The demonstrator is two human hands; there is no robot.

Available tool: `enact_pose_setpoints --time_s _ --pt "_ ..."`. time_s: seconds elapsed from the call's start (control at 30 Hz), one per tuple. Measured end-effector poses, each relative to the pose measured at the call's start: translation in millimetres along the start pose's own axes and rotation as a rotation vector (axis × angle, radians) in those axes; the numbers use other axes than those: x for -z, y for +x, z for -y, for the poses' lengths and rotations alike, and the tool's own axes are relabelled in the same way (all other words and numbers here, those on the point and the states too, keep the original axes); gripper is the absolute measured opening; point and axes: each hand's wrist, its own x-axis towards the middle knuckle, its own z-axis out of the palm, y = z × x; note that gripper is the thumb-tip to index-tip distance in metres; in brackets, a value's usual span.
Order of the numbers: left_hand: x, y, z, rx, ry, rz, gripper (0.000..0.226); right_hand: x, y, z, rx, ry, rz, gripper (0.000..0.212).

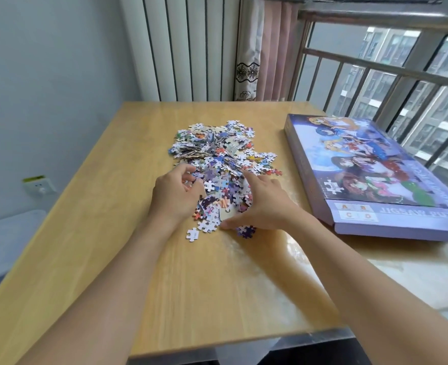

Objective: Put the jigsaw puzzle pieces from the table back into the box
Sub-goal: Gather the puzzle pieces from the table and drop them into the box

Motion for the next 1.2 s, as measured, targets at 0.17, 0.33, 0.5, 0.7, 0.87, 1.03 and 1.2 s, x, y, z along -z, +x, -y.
enact_pose_setpoints --time_s 0.17,0.33,0.5,0.7,0.87,1.03,1.2 --pt "-3 2 2 -0.028 -0.05 -0.004 0.024 5 13 1 -0.029 0.072 -0.017 0.125" --pt "-11 0 0 -0.134 -0.092 -0.002 0.02 3 18 -3 0.01 0.21 -0.076 0.085" --pt "-19 1 -3 -0.141 -0.106 0.022 0.023 2 18 -5 0.084 0.203 -0.095 0.081" --pt "-21 4 -6 -0.131 -0.153 -0.009 0.025 2 24 -7 0.128 0.233 -0.131 0.053" --pt "-18 3 -7 -0.083 -0.182 -0.065 0.017 1 23 -9 0.111 0.3 -0.217 0.014" --pt "-14 1 -9 -0.093 -0.183 -0.052 0.011 11 18 -18 0.029 0.505 -0.321 0.009" --pt "-16 -6 -13 -0.153 -0.212 -0.042 0.008 18 12 -21 -0.047 1.206 -0.101 0.024"
